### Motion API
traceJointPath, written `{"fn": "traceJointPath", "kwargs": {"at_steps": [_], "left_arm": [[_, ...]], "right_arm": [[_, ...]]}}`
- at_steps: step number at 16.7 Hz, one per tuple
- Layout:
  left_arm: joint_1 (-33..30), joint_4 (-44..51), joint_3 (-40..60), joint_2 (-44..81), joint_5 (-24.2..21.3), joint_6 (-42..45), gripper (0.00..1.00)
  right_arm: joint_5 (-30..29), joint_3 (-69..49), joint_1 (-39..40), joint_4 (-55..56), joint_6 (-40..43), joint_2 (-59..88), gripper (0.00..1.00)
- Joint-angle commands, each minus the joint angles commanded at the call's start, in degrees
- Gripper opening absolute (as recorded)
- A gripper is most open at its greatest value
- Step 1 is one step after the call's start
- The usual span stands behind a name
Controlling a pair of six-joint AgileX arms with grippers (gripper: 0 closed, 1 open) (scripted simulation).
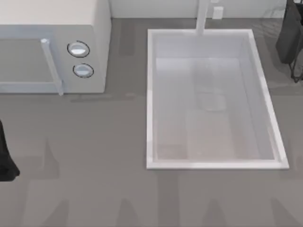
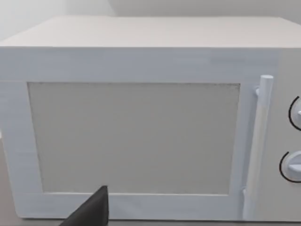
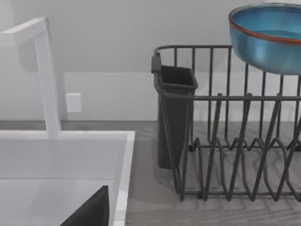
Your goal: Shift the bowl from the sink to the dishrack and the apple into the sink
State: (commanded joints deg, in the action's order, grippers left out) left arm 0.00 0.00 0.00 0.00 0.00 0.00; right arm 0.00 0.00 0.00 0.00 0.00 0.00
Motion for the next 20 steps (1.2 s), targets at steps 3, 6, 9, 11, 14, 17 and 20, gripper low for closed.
{"fn": "traceJointPath", "kwargs": {"at_steps": [3, 6, 9, 11, 14, 17, 20], "left_arm": [[0.0, 0.0, 0.0, 0.0, 0.0, 0.0, 1.0], [0.0, 0.0, 0.0, 0.0, 0.0, 0.0, 1.0], [0.0, 0.0, 0.0, 0.0, 0.0, 0.0, 1.0], [0.0, 0.0, 0.0, 0.0, 0.0, 0.0, 1.0], [0.0, 0.0, 0.0, 0.0, 0.0, 0.0, 1.0], [0.0, 0.0, 0.0, 0.0, 0.0, 0.0, 1.0], [0.0, 0.0, 0.0, 0.0, 0.0, 0.0, 1.0]], "right_arm": [[0.0, 0.0, 0.0, 0.0, 0.0, 0.0, 1.0], [0.0, 0.0, 0.0, 0.0, 0.0, 0.0, 1.0], [0.0, 0.0, 0.0, 0.0, 0.0, 0.0, 1.0], [0.0, 0.0, 0.0, 0.0, 0.0, 0.0, 1.0], [0.0, 0.0, 0.0, 0.0, 0.0, 0.0, 1.0], [0.0, 0.0, 0.0, 0.0, 0.0, 0.0, 1.0], [0.1, -0.6, -0.2, -0.6, 0.2, 0.7, 1.0]]}}
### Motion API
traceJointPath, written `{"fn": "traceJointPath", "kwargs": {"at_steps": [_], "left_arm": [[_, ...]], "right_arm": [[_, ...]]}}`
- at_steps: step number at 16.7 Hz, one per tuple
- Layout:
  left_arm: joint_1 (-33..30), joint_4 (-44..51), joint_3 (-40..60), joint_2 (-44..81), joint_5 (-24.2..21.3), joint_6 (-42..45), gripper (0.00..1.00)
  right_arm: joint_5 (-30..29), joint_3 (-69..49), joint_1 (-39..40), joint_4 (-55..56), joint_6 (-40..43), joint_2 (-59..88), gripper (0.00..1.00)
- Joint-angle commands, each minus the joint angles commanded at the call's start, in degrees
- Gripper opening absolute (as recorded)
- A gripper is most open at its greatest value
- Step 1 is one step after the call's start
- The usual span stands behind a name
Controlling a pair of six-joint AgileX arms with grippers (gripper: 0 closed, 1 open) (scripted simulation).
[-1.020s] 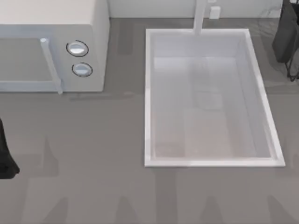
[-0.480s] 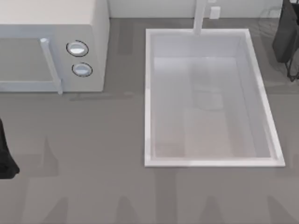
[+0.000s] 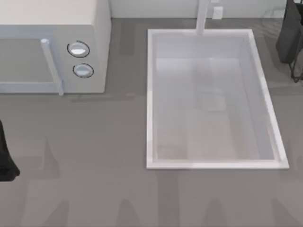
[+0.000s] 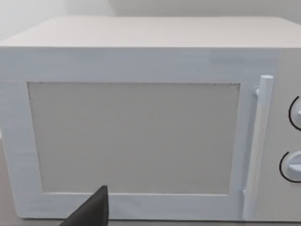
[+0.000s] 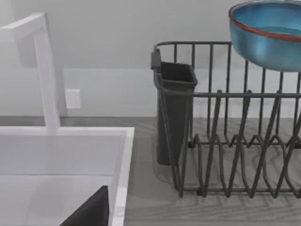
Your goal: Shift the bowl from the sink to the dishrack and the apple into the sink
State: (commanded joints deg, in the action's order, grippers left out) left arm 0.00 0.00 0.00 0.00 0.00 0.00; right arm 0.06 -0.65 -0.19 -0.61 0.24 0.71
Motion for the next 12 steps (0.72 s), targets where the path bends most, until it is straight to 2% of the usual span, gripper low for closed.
{"fn": "traceJointPath", "kwargs": {"at_steps": [5, 12], "left_arm": [[0.0, 0.0, 0.0, 0.0, 0.0, 0.0, 1.0], [0.0, 0.0, 0.0, 0.0, 0.0, 0.0, 1.0]], "right_arm": [[0.3, -9.3, -3.5, -9.8, 3.7, 12.2, 1.0], [0.0, -31.5, -13.1, -34.4, 12.9, 46.1, 1.0]]}}
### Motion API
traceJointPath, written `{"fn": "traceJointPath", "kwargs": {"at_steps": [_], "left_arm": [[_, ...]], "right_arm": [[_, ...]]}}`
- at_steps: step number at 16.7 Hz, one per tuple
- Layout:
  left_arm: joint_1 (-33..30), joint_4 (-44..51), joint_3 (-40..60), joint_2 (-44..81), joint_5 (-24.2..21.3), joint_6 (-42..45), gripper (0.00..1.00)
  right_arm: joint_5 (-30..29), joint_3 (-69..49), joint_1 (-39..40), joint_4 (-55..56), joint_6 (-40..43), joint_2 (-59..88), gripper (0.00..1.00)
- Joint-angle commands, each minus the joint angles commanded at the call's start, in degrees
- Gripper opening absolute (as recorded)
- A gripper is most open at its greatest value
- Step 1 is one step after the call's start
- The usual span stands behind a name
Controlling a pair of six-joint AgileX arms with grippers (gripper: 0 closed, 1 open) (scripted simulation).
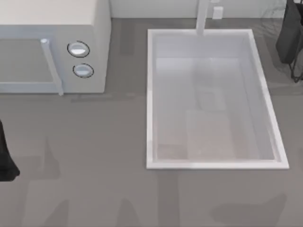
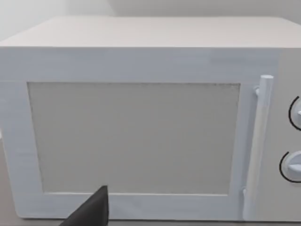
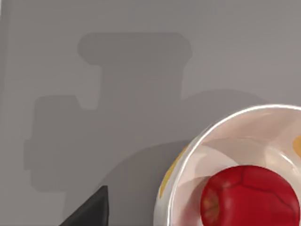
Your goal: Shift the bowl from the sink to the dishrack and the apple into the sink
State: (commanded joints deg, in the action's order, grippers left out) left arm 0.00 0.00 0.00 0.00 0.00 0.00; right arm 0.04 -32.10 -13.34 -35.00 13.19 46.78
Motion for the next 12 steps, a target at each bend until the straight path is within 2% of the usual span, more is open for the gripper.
{"fn": "traceJointPath", "kwargs": {"at_steps": [7, 12], "left_arm": [[0.0, 0.0, 0.0, 0.0, 0.0, 0.0, 1.0], [0.0, 0.0, 0.0, 0.0, 0.0, 0.0, 1.0]], "right_arm": [[-0.1, -19.5, -8.3, -21.3, 8.0, 30.9, 1.0], [0.0, -24.6, -10.3, -26.6, 10.0, 38.3, 1.0]]}}
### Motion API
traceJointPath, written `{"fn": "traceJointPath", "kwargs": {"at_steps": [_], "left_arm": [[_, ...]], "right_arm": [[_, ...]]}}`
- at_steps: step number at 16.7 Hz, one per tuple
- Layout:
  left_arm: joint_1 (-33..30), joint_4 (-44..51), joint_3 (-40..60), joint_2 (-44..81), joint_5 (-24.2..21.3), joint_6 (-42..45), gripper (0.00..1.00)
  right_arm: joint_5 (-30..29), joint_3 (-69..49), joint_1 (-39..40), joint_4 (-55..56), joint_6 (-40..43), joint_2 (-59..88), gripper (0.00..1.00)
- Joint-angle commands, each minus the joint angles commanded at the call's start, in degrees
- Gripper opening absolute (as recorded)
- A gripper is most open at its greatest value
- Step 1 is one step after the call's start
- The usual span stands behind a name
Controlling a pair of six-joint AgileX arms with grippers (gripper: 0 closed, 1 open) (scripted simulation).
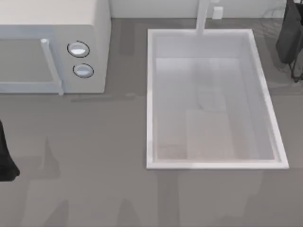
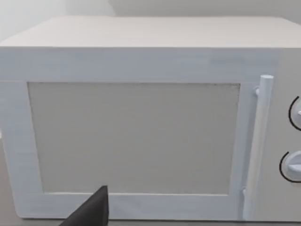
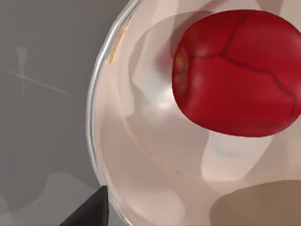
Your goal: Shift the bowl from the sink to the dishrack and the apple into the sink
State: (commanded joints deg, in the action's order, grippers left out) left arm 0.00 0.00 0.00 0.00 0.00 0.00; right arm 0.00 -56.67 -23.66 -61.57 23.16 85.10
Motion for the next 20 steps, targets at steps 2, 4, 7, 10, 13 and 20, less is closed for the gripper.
{"fn": "traceJointPath", "kwargs": {"at_steps": [2, 4, 7, 10, 13, 20], "left_arm": [[0.0, 0.0, 0.0, 0.0, 0.0, 0.0, 1.0], [0.0, 0.0, 0.0, 0.0, 0.0, 0.0, 1.0], [0.0, 0.0, 0.0, 0.0, 0.0, 0.0, 1.0], [0.0, 0.0, 0.0, 0.0, 0.0, 0.0, 1.0], [0.0, 0.0, 0.0, 0.0, 0.0, 0.0, 1.0], [0.0, 0.0, 0.0, 0.0, 0.0, 0.0, 1.0]], "right_arm": [[0.0, 0.0, 0.0, 0.0, 0.0, 0.0, 1.0], [0.0, 0.2, 0.3, 0.1, -0.1, -0.2, 1.0], [0.0, 2.1, 0.3, 2.4, -0.1, 1.3, 1.0], [-0.1, 5.9, 0.4, 8.8, -0.1, 4.1, 1.0], [0.0, 9.1, 0.3, 17.3, -0.2, 6.3, 1.0], [0.0, 13.4, 0.2, 23.2, -0.4, 9.8, 1.0]]}}
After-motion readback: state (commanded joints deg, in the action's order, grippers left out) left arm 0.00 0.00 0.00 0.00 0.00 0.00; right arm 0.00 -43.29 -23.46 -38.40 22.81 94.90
